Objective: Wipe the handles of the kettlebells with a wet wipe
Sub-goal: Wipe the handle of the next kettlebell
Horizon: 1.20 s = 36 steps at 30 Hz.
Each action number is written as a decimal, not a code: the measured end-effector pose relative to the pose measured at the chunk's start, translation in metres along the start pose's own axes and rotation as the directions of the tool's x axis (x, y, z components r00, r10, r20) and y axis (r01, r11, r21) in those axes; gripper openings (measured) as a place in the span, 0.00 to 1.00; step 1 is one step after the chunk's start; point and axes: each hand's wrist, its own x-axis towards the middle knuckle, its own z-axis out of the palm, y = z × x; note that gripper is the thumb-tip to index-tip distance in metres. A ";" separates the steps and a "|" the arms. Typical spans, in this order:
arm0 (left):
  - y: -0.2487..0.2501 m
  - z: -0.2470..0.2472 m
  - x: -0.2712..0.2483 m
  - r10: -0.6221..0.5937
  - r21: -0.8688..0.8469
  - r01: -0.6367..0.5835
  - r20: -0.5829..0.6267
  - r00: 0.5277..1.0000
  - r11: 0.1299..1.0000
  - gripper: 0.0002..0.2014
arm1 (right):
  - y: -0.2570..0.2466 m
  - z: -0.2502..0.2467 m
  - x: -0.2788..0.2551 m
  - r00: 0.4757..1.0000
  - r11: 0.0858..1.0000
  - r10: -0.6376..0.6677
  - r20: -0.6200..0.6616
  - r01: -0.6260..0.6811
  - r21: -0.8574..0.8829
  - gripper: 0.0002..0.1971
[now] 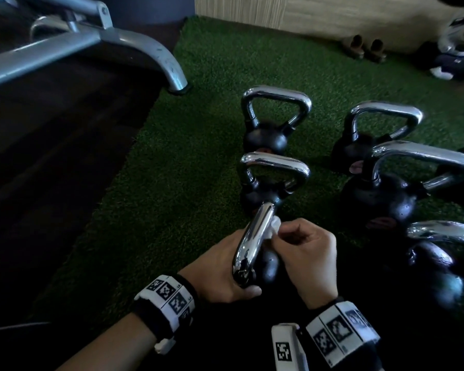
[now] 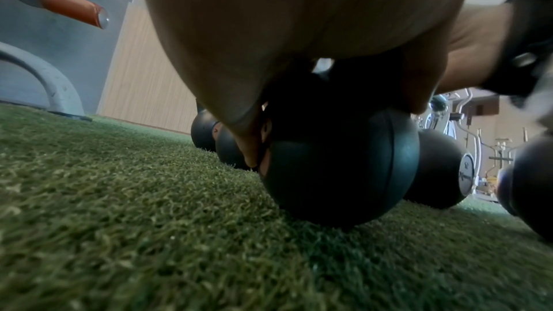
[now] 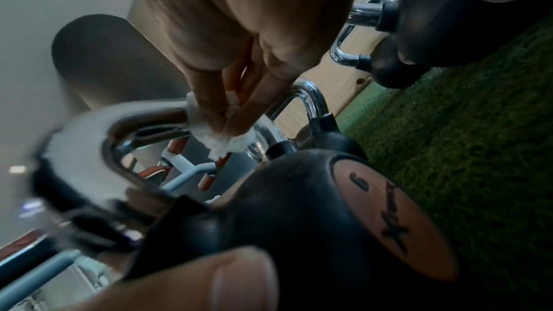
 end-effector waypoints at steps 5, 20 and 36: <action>0.000 0.001 -0.001 0.018 0.040 -0.017 -0.020 1.000 0.999 0.54 | -0.001 0.002 0.017 0.998 0.983 -0.041 -0.048 0.031 -0.180 0.13; 0.003 -0.001 0.003 0.015 0.014 -0.016 0.058 0.998 1.000 0.52 | -0.005 0.000 0.025 0.987 0.909 0.150 0.062 -0.113 -0.401 0.10; 0.057 -0.030 -0.028 0.182 0.511 -0.143 -0.026 0.983 0.847 0.57 | 0.004 -0.029 0.040 0.896 0.958 -0.069 0.438 0.182 -0.220 0.21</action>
